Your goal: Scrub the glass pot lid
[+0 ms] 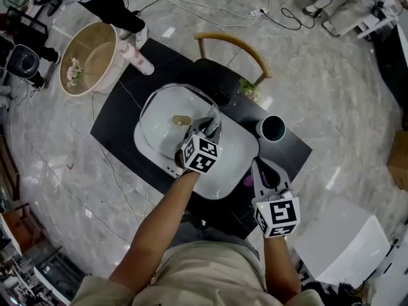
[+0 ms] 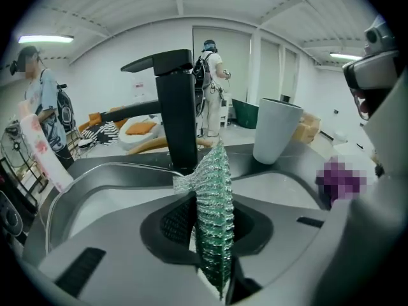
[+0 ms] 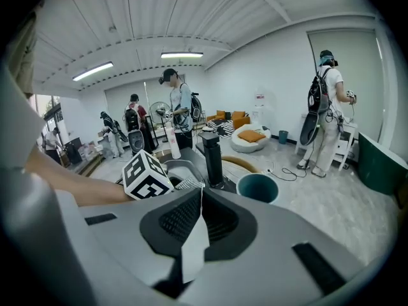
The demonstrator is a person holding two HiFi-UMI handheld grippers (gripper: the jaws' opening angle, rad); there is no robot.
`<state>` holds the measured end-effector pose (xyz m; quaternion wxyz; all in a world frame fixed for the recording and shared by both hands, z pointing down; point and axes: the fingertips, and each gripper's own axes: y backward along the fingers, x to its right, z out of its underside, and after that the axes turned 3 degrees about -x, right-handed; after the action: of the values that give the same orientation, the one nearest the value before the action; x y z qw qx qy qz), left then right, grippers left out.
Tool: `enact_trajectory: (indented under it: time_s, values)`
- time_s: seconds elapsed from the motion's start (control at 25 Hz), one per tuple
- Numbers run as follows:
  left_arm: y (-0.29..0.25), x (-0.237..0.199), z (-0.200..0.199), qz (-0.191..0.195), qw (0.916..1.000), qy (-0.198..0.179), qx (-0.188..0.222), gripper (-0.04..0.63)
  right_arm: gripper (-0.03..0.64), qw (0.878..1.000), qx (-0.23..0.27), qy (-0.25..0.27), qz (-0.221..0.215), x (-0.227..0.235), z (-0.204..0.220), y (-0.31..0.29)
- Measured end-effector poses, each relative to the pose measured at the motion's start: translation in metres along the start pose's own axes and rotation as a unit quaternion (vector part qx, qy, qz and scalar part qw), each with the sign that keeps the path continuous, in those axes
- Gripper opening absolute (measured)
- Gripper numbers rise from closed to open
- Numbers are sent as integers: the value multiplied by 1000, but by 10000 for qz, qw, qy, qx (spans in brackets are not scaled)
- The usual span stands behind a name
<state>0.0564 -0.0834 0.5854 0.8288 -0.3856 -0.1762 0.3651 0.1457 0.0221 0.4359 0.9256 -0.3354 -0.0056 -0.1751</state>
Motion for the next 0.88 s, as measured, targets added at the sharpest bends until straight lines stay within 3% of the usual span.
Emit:
enact_trajectory:
  time_s: [0.6,0.72,0.88]
  values:
    - [9,-11,10,-4,10000,-84,40,87,25,9999,-22,70,-102,-12,-2,-10]
    - [21,-33,28,-177,9998,-89,-72,86,25,9997,-53,124,-208,-22,-4,-17]
    - [50,-93,79,-628,9971,183,-376,86,25,9988,-74,236,-422,-45,-10,-31]
